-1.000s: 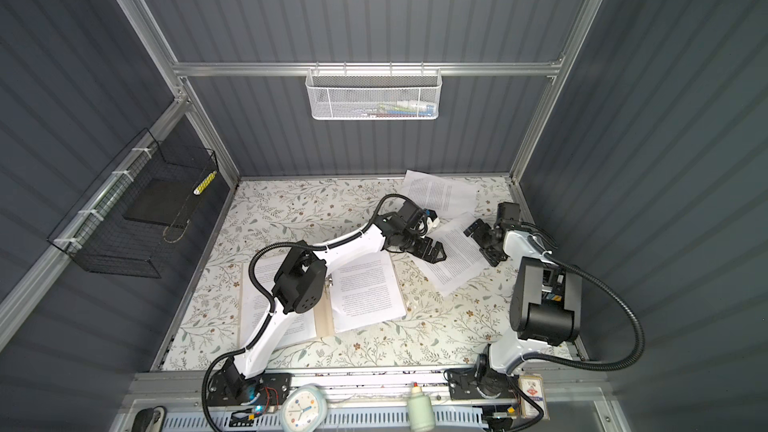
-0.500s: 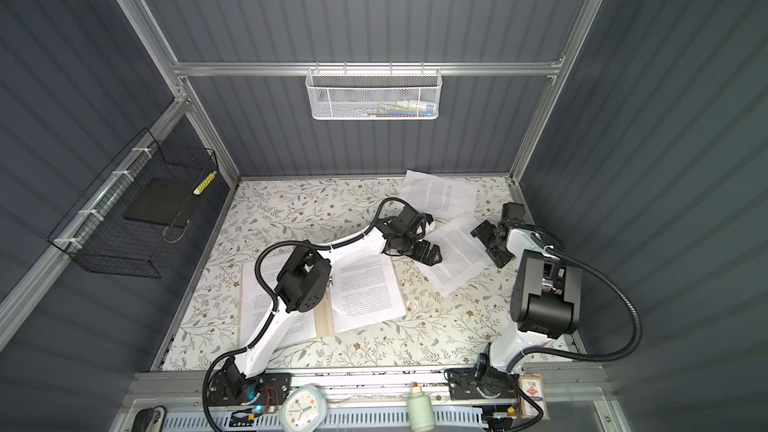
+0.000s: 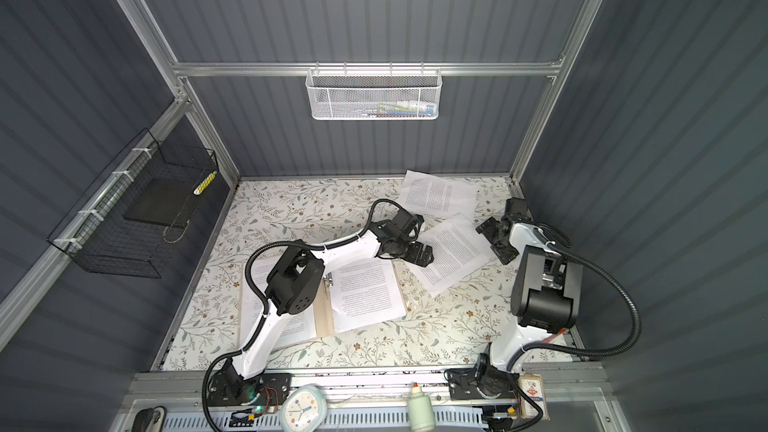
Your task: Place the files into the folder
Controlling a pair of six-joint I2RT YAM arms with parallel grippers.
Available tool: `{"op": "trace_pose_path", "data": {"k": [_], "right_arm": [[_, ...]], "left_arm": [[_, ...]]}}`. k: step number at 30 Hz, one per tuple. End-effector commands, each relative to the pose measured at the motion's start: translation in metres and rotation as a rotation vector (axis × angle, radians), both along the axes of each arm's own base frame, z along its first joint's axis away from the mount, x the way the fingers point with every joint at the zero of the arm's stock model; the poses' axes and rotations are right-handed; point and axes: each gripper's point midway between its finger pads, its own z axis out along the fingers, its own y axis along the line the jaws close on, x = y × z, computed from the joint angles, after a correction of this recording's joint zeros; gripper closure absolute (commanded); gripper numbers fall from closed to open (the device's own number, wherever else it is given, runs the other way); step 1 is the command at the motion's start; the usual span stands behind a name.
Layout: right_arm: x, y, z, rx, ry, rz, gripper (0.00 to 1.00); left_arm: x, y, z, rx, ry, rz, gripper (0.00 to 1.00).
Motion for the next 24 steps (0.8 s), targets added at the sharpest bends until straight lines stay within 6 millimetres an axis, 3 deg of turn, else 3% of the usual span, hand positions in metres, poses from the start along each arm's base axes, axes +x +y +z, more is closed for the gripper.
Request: {"op": "trace_pose_path", "data": {"k": [1, 4, 15, 24], "right_arm": [[0.004, -0.003, -0.007, 0.024, 0.011, 0.008, 0.01], [0.015, 0.001, -0.011, 0.059, -0.008, 0.028, 0.01], [0.018, 0.016, -0.033, 0.167, -0.004, 0.03, 0.01], [0.006, 0.051, -0.04, 0.334, -0.041, 0.092, 0.01]], "left_arm": [[-0.01, 0.023, -0.018, 0.076, 0.063, 0.043, 0.0], [-0.012, 0.024, -0.018, 0.074, 0.067, 0.039, 0.0], [-0.015, 0.024, -0.024, 0.083, 0.08, 0.016, 0.0], [-0.016, 0.02, -0.031, 0.09, 0.101, -0.005, 0.0]]}}
